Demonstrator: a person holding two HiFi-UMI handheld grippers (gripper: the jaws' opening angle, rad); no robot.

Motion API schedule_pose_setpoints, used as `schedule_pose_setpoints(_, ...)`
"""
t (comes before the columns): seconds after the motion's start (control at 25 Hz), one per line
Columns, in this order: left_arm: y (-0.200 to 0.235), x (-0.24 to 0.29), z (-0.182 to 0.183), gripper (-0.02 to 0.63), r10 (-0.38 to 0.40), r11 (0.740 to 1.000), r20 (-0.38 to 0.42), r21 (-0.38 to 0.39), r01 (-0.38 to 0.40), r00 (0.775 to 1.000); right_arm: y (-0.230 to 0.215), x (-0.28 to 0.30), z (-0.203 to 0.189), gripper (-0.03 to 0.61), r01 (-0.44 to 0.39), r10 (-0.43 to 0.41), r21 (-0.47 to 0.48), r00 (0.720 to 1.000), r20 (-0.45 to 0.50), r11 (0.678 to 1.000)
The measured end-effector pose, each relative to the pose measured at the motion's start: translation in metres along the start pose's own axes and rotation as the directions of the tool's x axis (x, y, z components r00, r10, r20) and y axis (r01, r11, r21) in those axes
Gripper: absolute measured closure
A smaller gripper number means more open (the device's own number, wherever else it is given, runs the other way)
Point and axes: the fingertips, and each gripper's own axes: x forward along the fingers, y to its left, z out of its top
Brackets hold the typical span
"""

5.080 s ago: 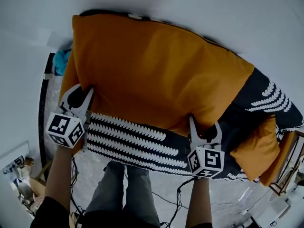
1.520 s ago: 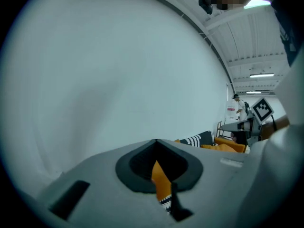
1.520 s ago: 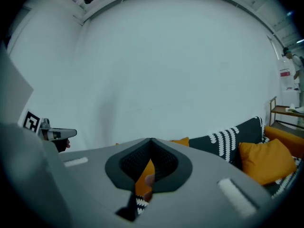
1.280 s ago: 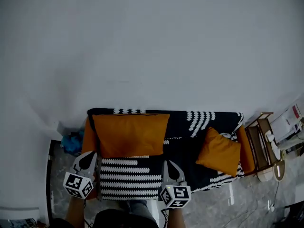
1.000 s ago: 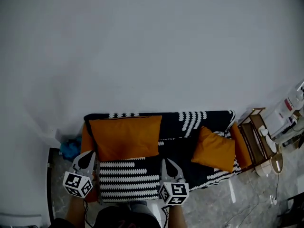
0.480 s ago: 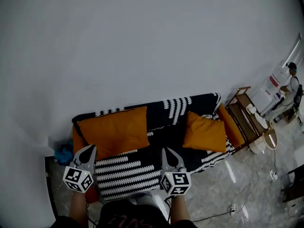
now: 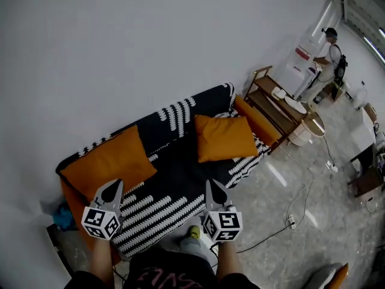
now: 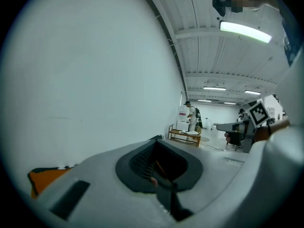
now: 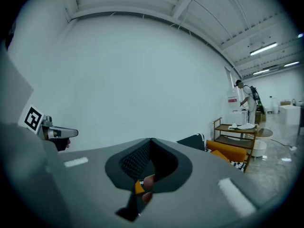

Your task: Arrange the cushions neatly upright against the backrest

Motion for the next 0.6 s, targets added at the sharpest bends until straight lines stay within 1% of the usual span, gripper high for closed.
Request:
schedule_pose_setpoints(0.12,-0.037,0.032,-0.005,0.612,-0.085,0.996,-0.017,0.013,0.085,0.996,-0.040,-0.026,-0.009,0.565,0.095,-0.095,0.024,0.995,0.008,0.995)
schedule_pose_setpoints(0.28,-0.087,0.080,-0.011,0.612,-0.183,0.982,-0.052,0.040,0.185,0.982,-0.100,-0.051,-0.017,0.566,0.196,-0.196,0.046,0.981,0.003,0.980)
schedule_pose_setpoints(0.44,-0.136,0.117,-0.013,0.612,-0.238,0.969,-0.080,0.052,0.243,0.968,-0.159,-0.078,-0.022,0.566,0.278,-0.279,0.046,0.960,-0.002,0.959)
schedule_pose_setpoints(0.6,-0.190,0.148,-0.020,0.612,-0.284,0.952,-0.118,0.081,0.294,0.952,-0.214,-0.101,-0.030,0.566,0.326,-0.327,0.081,0.945,-0.010,0.942)
